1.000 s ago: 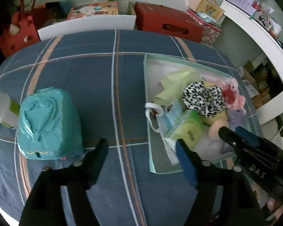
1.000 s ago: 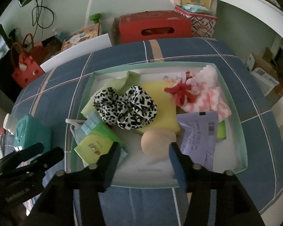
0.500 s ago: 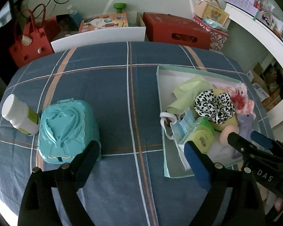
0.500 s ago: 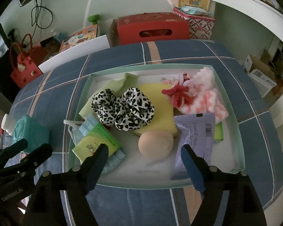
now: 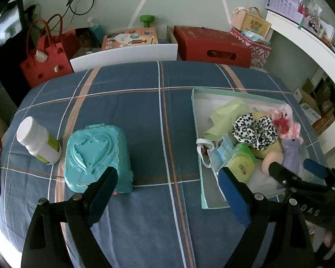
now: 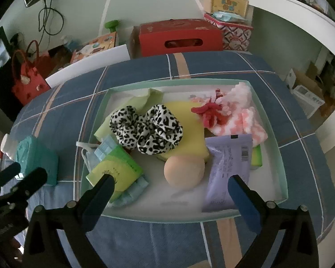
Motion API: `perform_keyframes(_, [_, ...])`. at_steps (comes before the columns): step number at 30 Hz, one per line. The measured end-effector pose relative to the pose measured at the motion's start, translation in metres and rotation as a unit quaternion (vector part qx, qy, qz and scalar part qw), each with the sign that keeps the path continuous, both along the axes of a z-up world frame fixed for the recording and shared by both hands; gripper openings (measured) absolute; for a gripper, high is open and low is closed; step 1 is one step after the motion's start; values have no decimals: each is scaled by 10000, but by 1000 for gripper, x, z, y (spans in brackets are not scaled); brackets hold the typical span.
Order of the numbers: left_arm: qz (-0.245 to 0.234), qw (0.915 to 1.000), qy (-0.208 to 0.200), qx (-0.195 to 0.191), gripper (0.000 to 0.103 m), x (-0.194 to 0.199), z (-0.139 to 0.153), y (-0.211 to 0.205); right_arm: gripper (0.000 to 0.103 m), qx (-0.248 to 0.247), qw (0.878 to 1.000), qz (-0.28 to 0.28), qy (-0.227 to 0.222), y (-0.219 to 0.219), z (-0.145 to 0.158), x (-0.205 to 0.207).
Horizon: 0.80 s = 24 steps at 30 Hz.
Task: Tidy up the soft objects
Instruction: 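Withdraw both open tools back from the tray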
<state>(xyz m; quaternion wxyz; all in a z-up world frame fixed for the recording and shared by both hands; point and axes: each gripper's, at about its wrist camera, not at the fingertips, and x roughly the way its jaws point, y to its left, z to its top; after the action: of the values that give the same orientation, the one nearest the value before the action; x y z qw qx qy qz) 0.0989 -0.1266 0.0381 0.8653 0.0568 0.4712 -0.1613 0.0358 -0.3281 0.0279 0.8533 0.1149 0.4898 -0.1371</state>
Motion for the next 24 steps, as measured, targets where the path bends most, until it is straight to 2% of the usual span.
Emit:
perform_keyframes(11, [-2,9999,-140,-98,92,-17,9,15,103,-110,9998,171,-41,22,3,-14])
perform_keyframes(16, [-46,9998,-167,51,92,-31,6,23,103,-111,9995,280,-26,34,2,-20])
perform_keyframes(24, [315,9990,-285,159,92,-41,3,48,103,-161,9989,433,-17,52,0,-29])
